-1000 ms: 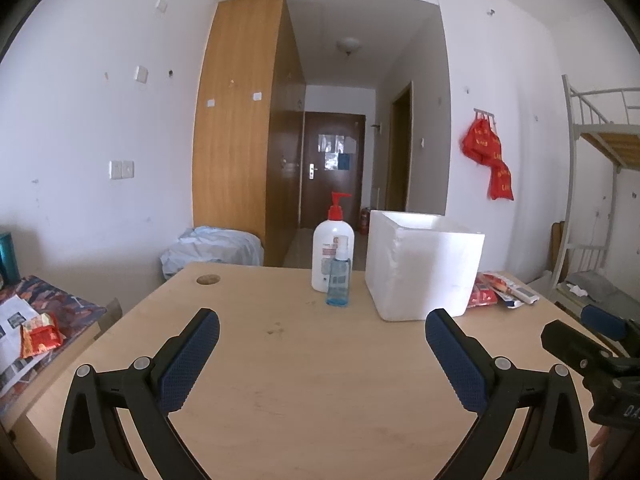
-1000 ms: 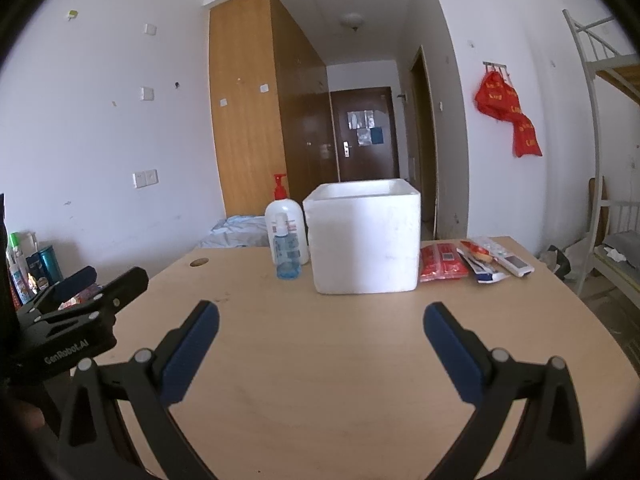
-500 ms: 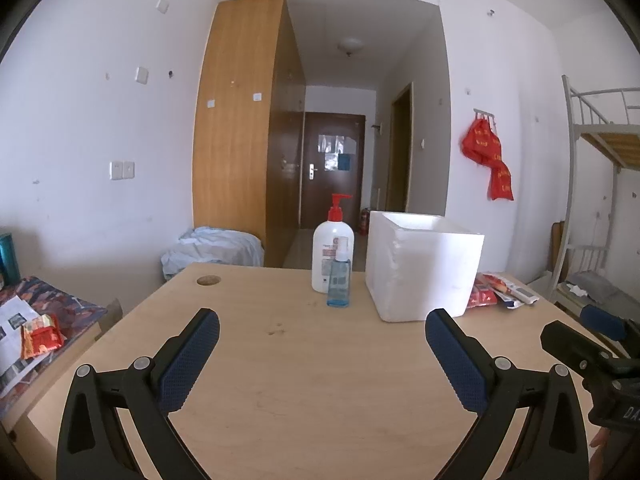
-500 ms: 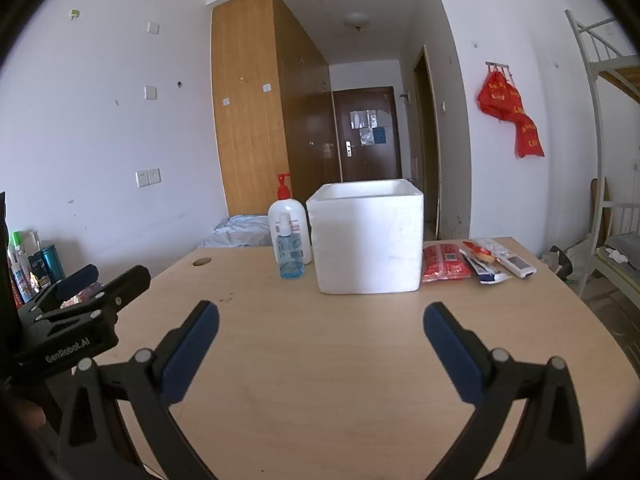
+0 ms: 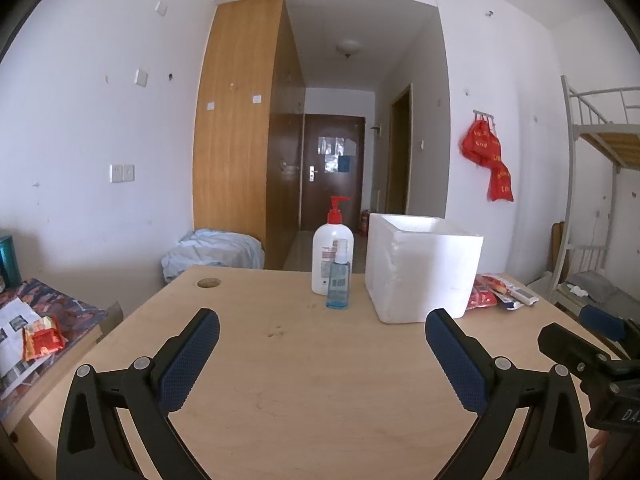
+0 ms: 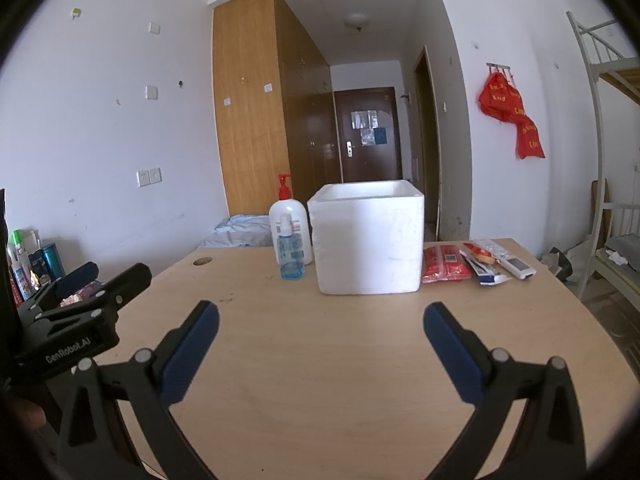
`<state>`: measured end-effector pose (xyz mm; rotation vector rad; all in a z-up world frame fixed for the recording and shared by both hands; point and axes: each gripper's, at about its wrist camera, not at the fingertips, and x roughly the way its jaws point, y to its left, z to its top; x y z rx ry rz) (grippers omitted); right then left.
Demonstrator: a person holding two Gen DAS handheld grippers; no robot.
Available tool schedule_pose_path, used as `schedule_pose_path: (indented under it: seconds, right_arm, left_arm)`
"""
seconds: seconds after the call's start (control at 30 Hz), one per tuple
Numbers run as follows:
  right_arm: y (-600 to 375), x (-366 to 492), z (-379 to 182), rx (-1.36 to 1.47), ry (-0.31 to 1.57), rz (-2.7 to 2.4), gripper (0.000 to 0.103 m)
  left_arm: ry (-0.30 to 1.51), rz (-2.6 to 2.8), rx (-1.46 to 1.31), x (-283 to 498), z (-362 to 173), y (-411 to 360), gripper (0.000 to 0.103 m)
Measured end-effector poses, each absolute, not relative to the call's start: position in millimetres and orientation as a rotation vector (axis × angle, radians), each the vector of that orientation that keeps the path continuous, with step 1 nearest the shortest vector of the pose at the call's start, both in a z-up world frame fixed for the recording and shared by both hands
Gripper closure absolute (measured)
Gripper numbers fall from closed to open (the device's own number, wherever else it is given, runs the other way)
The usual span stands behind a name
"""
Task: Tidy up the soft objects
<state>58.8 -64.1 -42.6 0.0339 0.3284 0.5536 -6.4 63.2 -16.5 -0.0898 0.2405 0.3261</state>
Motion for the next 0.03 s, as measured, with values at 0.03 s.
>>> schedule_pose_path:
  seconds: [0.03]
  right_arm:
    - [-63.7,58.5,-42.3,0.033,0.329,0.554,0.000]
  left_arm:
    - [0.243,0.320,-0.089,-6.3,-16.7,63.2,0.000]
